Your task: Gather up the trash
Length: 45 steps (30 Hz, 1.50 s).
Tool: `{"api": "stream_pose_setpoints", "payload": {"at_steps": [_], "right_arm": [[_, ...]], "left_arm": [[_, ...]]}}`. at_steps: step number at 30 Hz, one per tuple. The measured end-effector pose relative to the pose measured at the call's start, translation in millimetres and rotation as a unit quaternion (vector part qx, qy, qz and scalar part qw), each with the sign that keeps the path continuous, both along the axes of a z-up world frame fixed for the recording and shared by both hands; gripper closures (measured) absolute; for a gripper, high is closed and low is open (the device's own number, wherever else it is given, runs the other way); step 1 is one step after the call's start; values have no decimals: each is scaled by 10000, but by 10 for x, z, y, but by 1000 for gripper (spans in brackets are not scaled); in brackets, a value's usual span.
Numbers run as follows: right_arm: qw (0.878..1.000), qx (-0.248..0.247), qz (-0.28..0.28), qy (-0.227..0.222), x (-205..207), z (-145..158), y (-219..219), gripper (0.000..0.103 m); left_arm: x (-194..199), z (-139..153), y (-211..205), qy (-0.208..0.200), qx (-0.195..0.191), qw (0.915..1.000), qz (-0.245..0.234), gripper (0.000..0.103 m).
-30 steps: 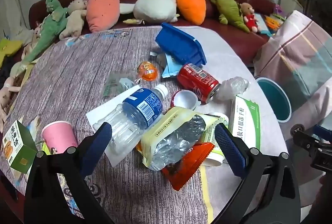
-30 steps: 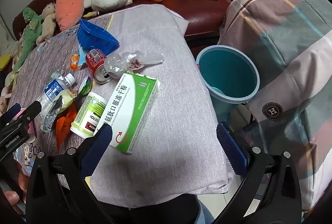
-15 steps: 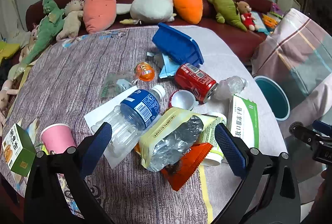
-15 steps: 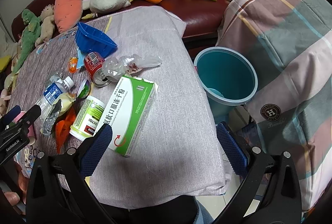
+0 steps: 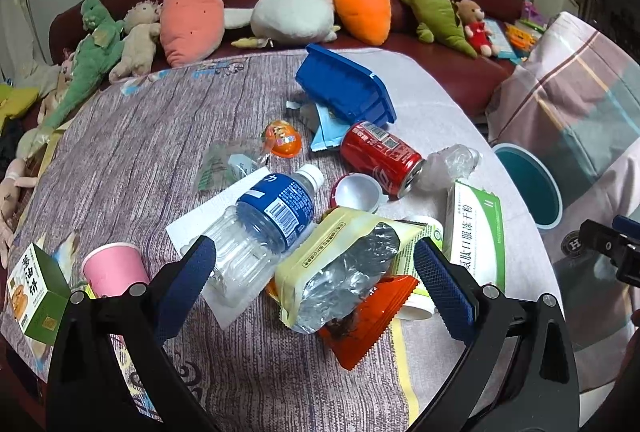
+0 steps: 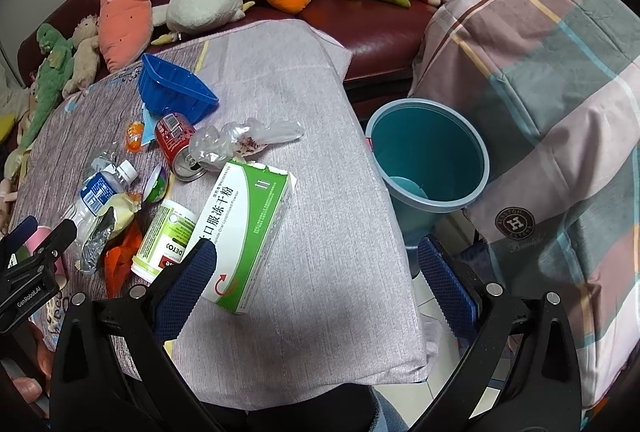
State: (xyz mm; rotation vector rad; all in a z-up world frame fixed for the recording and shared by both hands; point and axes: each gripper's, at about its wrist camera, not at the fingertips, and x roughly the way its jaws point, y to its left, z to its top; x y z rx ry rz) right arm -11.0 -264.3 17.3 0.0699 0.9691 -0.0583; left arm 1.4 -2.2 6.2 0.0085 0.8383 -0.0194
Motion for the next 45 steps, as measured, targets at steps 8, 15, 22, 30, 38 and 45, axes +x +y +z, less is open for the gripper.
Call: {"api": "stream_pose_setpoints", "payload": {"at_steps": [8,15,22,30,38,45], "right_arm": [[10000,-34,-1,16,21,-8,20,6],[10000,-43,-11,27,33,-19,18,6],[10000,-53,8,17,37,-26,29,6],[9999,-86,26,73,70,-75,62,6],[9998,-132,49,111,90,-101,110,6],[9998,-152,40,140,102,-109,125,6]], "left_arm": [[2,-22,16,11,-2,10000,-39,4],[12,-36,11,-2,11,10000,-89,4],[15,-1,32,-99,26,9999,-122,4],[22,-14,55,-76,23,9998,-174,4],[41,-47,112,-37,-8,9997,-232,4],[88,-60,188,7,91,9991,-409,4]]}}
